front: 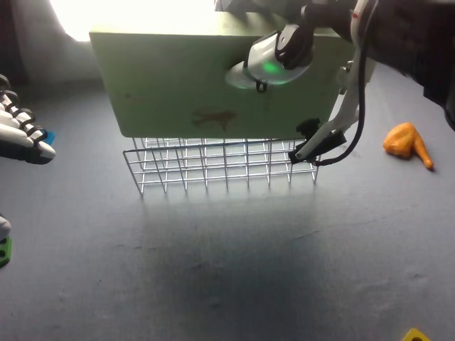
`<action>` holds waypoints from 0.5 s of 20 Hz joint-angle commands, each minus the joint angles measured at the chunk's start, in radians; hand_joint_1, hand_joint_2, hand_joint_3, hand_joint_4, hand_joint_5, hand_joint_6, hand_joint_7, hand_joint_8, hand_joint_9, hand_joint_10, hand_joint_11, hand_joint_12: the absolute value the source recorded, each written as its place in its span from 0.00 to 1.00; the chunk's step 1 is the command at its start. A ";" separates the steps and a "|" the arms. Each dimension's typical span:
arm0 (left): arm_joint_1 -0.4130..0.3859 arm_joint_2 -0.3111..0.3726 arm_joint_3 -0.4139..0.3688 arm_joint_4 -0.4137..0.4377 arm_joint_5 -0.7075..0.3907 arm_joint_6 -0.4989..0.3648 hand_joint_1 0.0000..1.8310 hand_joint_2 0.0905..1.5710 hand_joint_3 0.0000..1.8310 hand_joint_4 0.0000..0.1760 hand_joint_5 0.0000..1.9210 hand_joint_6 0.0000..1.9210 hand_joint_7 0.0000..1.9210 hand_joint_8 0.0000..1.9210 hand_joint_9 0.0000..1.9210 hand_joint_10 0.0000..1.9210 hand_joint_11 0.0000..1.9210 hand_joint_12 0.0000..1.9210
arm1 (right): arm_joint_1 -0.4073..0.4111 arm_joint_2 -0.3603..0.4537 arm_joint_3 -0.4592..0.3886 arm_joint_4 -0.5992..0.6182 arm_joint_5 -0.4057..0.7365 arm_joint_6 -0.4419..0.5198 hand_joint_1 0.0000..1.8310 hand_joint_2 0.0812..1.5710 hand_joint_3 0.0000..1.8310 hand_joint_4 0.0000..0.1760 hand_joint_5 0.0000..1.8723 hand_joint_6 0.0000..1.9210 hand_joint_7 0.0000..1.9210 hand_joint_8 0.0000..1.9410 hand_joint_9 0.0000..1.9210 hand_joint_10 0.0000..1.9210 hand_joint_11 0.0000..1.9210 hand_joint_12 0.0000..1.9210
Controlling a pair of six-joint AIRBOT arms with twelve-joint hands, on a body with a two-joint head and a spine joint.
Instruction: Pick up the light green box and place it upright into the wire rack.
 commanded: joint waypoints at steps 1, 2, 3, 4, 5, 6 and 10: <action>-0.018 -0.003 0.003 0.010 0.083 0.002 0.09 0.77 0.00 0.01 0.15 0.00 0.14 0.00 0.11 0.00 0.00 0.25 | 0.008 -0.002 0.003 -0.060 0.019 0.014 0.67 0.71 0.00 0.00 0.50 0.48 0.49 0.65 0.41 0.75 0.30 0.95; -0.018 -0.003 0.004 0.010 0.083 0.002 0.09 0.77 0.00 0.01 0.15 0.00 0.14 0.00 0.11 0.00 0.00 0.25 | 0.002 -0.009 0.007 -0.060 0.018 0.014 0.67 0.71 0.00 0.00 0.50 0.48 0.49 0.65 0.41 0.75 0.30 0.95; -0.018 -0.003 0.005 0.010 0.083 0.002 0.09 0.77 0.00 0.01 0.15 0.00 0.14 0.00 0.11 0.00 0.00 0.25 | -0.005 -0.017 0.014 -0.060 0.018 0.016 0.67 0.71 0.00 0.00 0.50 0.48 0.49 0.65 0.41 0.75 0.30 0.95; -0.017 -0.003 0.005 0.010 0.083 0.002 0.09 0.77 0.00 0.01 0.15 0.00 0.14 0.00 0.11 0.00 0.00 0.25 | -0.013 -0.026 0.022 -0.060 0.018 0.019 0.67 0.71 0.00 0.00 0.50 0.48 0.49 0.65 0.41 0.75 0.30 0.95; -0.017 -0.003 0.005 0.010 0.083 0.002 0.09 0.77 0.00 0.01 0.15 0.00 0.14 0.00 0.11 0.00 0.00 0.25 | -0.017 -0.031 0.026 -0.061 0.018 0.021 0.67 0.71 0.00 0.00 0.50 0.48 0.49 0.65 0.41 0.75 0.30 0.95; -0.017 -0.003 0.004 0.010 0.083 0.002 0.11 0.77 0.00 0.01 0.16 0.00 0.14 0.00 0.11 0.00 0.00 0.27 | -0.030 -0.038 0.031 -0.092 0.019 0.046 0.67 0.71 0.00 0.00 0.48 0.51 0.50 0.63 0.42 0.73 0.31 0.93; -0.015 -0.003 0.006 0.010 0.083 0.002 0.13 0.77 0.00 0.00 0.15 0.00 0.15 0.00 0.12 0.00 0.00 0.27 | -0.058 -0.058 0.043 -0.191 0.030 0.118 0.67 0.71 0.00 0.00 0.49 0.49 0.50 0.63 0.42 0.73 0.30 0.93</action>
